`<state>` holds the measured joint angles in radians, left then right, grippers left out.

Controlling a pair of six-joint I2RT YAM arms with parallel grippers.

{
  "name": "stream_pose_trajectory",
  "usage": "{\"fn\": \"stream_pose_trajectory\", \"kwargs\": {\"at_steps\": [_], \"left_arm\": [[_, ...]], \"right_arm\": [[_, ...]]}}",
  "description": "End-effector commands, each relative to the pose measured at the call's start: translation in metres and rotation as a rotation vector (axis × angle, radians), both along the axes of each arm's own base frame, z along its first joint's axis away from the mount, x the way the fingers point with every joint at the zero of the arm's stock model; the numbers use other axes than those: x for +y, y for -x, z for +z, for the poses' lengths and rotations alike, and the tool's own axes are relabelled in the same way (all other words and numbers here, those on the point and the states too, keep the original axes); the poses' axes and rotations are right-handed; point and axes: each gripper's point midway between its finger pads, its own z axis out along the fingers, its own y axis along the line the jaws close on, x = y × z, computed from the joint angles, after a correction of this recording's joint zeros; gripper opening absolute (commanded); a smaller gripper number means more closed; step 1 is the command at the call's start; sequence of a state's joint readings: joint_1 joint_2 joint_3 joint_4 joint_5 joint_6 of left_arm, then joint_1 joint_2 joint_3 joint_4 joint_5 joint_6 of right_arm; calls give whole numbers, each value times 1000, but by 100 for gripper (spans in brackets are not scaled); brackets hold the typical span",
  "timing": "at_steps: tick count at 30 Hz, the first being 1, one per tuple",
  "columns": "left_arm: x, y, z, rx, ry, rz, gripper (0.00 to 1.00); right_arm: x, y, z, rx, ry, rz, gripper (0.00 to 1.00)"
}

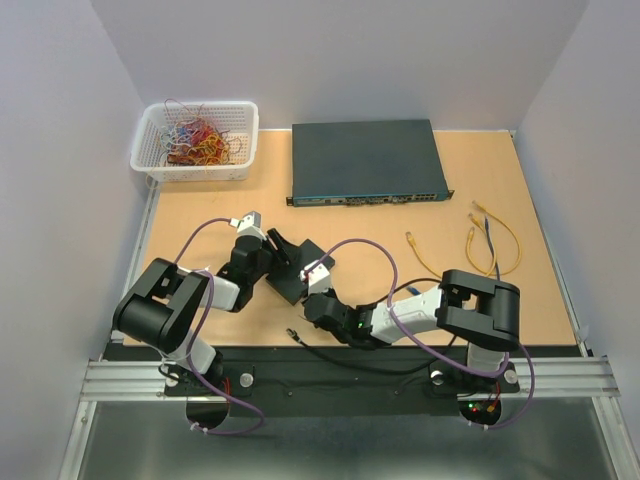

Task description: Insert the plug into the switch port

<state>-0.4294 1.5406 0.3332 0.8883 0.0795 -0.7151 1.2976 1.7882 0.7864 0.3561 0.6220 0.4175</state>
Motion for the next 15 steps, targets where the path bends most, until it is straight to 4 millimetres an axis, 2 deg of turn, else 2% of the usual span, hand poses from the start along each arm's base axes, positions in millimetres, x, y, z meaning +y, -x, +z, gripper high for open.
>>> {"fn": "stream_pose_trajectory", "kwargs": {"at_steps": [1,9,15], "left_arm": [[3,32,-38,145,-37,-48,63],[3,33,-37,142,-34,-49,63],[3,33,-36,139,-32,-50,63]], "right_arm": [[30,-14,59,-79,-212,-35,0],[23,-15,72,-100,-268,-54,0],[23,-15,66,-96,-265,-58,1]]}}
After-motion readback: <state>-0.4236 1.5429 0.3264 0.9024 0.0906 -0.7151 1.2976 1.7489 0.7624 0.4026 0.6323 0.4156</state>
